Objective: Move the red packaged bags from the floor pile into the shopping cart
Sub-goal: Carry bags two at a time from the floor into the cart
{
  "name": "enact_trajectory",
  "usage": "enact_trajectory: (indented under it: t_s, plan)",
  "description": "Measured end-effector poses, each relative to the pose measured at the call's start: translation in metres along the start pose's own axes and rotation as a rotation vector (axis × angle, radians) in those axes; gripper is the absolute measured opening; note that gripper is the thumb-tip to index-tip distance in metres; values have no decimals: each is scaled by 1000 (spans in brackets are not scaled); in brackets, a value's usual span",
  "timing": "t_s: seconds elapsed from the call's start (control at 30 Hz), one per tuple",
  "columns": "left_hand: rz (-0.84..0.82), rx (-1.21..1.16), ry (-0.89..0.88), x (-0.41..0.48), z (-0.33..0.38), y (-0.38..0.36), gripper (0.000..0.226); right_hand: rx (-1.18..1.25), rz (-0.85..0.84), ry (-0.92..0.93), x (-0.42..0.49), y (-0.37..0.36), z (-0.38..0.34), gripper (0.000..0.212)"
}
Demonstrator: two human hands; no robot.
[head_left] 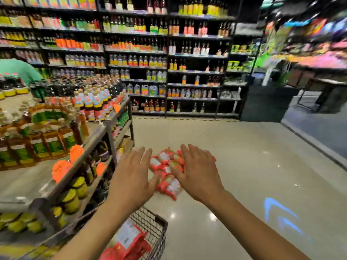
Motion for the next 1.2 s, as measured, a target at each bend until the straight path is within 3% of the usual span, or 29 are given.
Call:
enact_trajectory:
  t_s: [0.2,0.37,0.87,1.2]
  plan:
    - [24,-58,-185,58,88,-2,81,-8,7,-188,-13,29,98,76]
    - [6,-81,-224,91,143,-6,82,-14,-9,-275,-16,38,169,76]
    - [-59,-76,-211,153,255,-49,85,92,-42,-317,-16,35,327,77]
    - [-97,-108,-237,212,294,-93,81,152,-60,-363,11,20,386,73]
Point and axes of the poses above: each hand's wrist, its own x-axis towards the middle knuckle, its own y-axis out of the back of the hand, z = x × y, the point moved 7 cm from there along x, towards the middle knuckle, and after that the axes turned 10 degrees about -y, right-handed, at the moved point
